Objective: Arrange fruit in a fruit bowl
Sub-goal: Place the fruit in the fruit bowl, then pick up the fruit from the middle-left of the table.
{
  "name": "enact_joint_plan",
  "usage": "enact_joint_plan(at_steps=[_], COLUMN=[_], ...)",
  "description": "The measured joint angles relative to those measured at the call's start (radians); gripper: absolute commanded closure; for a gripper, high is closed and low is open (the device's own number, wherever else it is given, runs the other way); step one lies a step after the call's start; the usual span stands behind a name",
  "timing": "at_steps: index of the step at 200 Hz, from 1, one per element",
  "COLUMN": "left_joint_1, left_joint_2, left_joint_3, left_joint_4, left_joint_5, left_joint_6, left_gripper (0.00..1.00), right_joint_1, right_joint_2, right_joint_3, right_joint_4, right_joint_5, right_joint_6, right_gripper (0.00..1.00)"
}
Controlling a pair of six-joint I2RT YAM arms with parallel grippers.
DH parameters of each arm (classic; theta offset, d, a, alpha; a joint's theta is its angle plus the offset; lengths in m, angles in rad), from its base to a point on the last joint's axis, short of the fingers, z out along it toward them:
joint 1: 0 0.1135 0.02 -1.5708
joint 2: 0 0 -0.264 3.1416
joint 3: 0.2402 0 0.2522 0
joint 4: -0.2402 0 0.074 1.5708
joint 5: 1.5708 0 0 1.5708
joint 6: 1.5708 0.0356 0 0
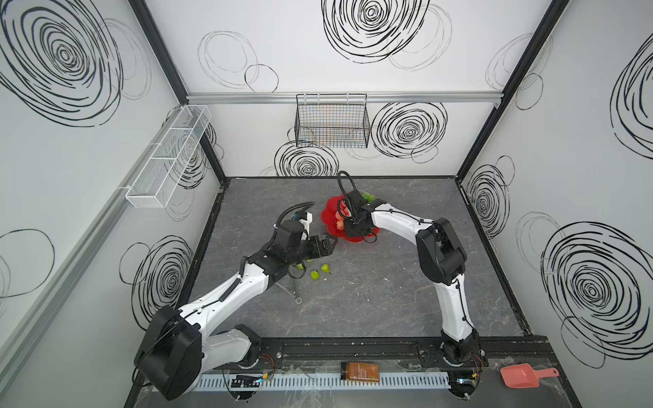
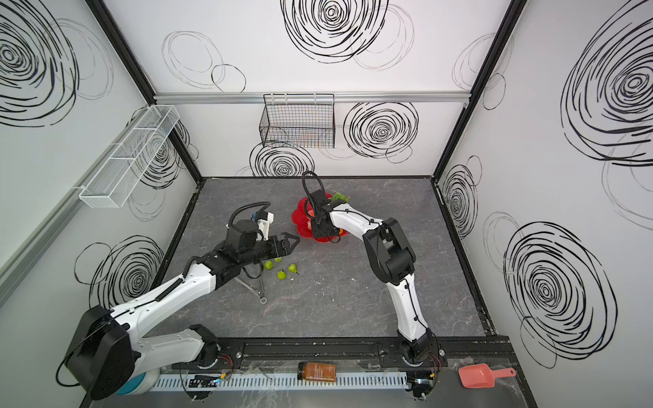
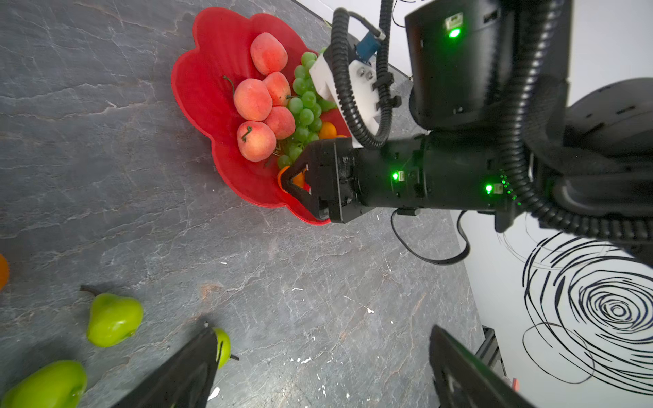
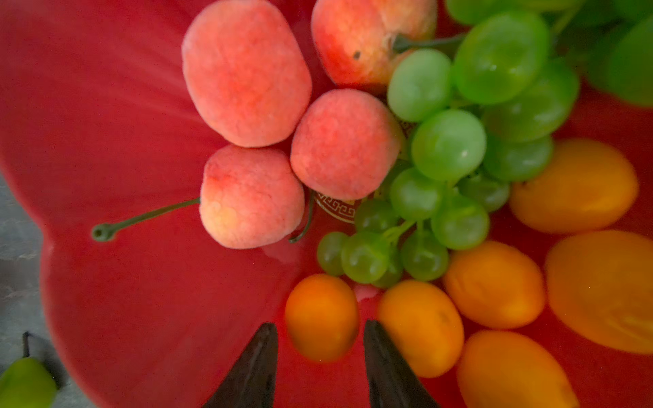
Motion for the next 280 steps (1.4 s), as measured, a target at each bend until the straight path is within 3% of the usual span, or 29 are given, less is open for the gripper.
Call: enact_joint_plan(at_steps=[66, 141, 209, 280], left_joint_1=[0.007, 0.058, 0.254, 0.466], left_joint_2=[-0.037, -0.220, -0.328, -0.365], left_joint_3=[0.000, -0.006, -0.073, -0.142], left_joint_4=[-0.029, -0.145, -0.218, -0.238], left_joint_5=[0.001, 0.010, 0.106, 0.211], left_joint_6=[0.013, 0.032, 0.033, 0.032], left_gripper=[0.04, 0.04, 0.04, 0.04], right_joint_1=[0.000, 0.027, 0.122, 0.221], right_joint_2=[-0.017, -0.231, -0.223, -0.016], right_joint_3=[0.000, -0.039, -0.039, 0.163], right_joint_4=[-0.013, -0.014, 0.006, 0.006], right_joint_5=[-0.003, -0.019, -0.050, -0.081], right_joint_6=[0.001, 0.004, 0.023, 0.023], right_gripper=[0.53, 0.45, 0.46, 0.48])
